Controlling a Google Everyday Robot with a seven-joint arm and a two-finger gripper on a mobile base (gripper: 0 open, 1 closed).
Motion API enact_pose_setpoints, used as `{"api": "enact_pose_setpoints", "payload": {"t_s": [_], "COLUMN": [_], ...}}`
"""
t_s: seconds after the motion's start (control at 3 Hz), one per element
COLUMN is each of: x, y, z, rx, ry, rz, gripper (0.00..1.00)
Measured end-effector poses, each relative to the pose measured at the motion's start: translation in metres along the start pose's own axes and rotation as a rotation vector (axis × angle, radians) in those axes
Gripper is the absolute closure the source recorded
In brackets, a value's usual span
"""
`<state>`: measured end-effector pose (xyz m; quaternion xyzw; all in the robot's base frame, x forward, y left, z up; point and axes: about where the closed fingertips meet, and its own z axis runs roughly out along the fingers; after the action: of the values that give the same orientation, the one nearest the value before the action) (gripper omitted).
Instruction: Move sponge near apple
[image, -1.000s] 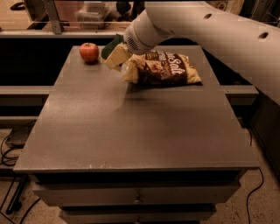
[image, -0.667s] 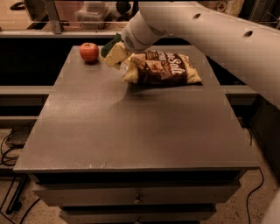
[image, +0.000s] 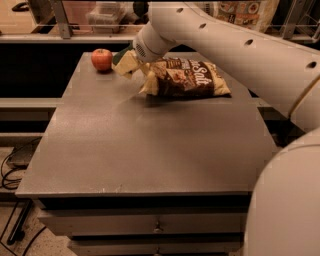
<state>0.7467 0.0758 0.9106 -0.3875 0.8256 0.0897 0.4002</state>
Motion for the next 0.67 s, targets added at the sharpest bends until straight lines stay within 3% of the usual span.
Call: {"api": "enact_pose_setpoints", "payload": {"t_s": [0.67], "x": [0.003], "y": [-0.007], "z": [0.05], "rx": [-0.049], "ry": [-0.007], "rz": [0.069], "gripper": [0.36]}}
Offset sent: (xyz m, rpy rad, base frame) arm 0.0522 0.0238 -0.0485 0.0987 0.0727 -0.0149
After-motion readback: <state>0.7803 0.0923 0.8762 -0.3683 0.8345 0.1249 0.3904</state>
